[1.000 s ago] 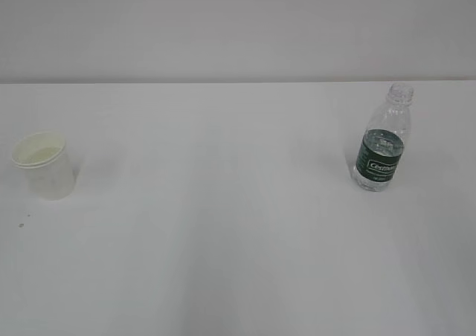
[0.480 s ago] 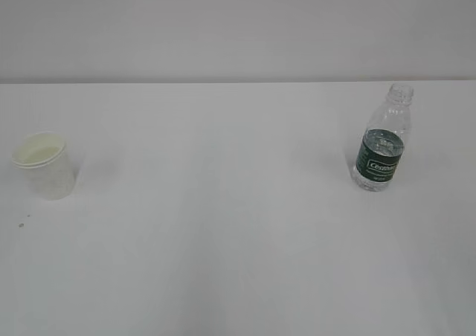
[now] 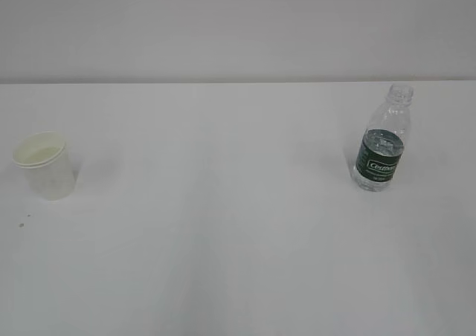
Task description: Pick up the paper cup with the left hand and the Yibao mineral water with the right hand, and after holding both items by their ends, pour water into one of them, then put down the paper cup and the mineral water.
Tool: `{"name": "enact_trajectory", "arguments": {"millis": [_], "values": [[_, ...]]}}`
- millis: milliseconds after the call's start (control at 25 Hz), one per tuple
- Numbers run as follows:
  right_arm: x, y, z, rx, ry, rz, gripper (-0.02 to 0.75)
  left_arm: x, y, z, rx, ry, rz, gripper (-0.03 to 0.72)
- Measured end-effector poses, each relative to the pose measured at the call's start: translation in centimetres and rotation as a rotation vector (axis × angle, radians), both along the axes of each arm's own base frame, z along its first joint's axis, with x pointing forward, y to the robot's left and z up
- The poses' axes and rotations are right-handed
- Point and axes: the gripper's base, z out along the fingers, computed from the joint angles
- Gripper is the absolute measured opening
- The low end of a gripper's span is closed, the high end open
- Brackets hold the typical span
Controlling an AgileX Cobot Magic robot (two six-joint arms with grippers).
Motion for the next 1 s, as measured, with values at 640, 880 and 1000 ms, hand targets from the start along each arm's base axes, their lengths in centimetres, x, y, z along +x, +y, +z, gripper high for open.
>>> {"name": "enact_trajectory", "arguments": {"millis": [640,880,1000], "values": [[-3.0,-0.3,-2.4,0.012,-0.091,0.008,0.555,-1.5,-0.3,-0.5,0.041,-0.071,-0.086,0.519],[-2.7,-0.2,-3.3,0.012,-0.045,0.009,0.555,-2.8,-0.2,-1.9,0.038,-0.116,-0.087,0.502],[-2.7,-0.2,-3.3,0.013,-0.042,0.01,0.554,-2.4,-0.3,-2.6,0.04,-0.081,-0.093,0.501]]}}
